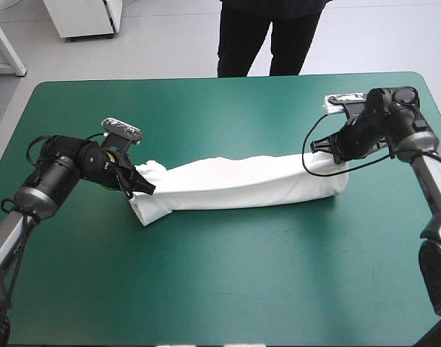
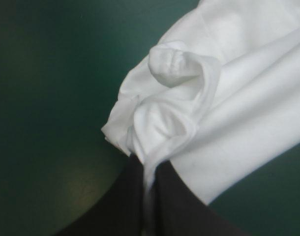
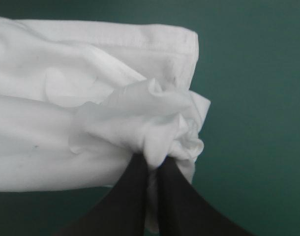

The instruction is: Fold the cloth

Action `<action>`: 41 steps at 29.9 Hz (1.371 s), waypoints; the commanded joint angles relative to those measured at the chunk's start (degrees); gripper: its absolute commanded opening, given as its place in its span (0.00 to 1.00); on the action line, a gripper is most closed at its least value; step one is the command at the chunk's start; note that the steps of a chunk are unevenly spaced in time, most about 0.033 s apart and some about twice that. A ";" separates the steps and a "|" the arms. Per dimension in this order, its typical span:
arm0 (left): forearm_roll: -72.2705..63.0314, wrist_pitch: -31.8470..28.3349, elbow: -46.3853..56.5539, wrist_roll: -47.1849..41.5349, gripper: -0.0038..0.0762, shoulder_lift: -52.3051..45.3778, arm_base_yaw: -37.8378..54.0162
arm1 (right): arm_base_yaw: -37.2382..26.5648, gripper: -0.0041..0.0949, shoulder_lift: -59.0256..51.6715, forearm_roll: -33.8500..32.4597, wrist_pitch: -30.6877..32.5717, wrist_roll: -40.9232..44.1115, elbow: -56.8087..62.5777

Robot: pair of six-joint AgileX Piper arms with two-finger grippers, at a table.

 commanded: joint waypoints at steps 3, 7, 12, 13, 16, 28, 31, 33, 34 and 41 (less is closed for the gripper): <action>3.38 -5.18 -2.22 -1.06 0.02 2.26 0.00 | -0.44 0.02 2.84 -0.80 -2.35 -0.07 -6.08; 5.50 -9.02 -2.21 -1.53 0.02 5.43 0.10 | -0.44 0.03 6.42 -0.80 -3.90 -0.07 -7.10; 5.60 -11.18 -2.21 -2.21 0.02 9.47 1.82 | -0.44 0.02 10.61 -0.80 -5.26 -0.07 -7.10; 5.48 -11.32 -2.21 -2.21 0.02 10.11 2.28 | -0.44 0.02 11.22 -0.80 -5.26 -0.07 -7.10; 4.92 -11.72 -2.21 -2.21 0.02 11.32 2.82 | -0.44 0.02 12.79 -0.80 -5.55 -0.20 -7.10; 3.59 -9.53 -2.97 -2.10 0.19 11.76 2.82 | -1.99 0.24 13.13 7.00 -2.99 -6.99 -12.67; 3.99 -5.08 -5.23 -2.10 0.34 11.54 2.82 | -3.62 0.42 12.20 9.41 -0.40 -6.99 -15.49; 4.30 -1.89 -7.37 -2.10 0.43 11.15 2.82 | -4.79 0.51 10.90 9.93 1.17 -6.85 -16.01; 4.30 -0.29 -8.65 -2.20 0.47 10.85 2.82 | -5.32 0.54 10.22 9.93 2.02 -6.85 -16.01; -1.93 7.62 -17.51 -3.45 0.50 5.47 2.82 | -10.07 0.56 3.53 11.69 4.67 -6.76 -15.72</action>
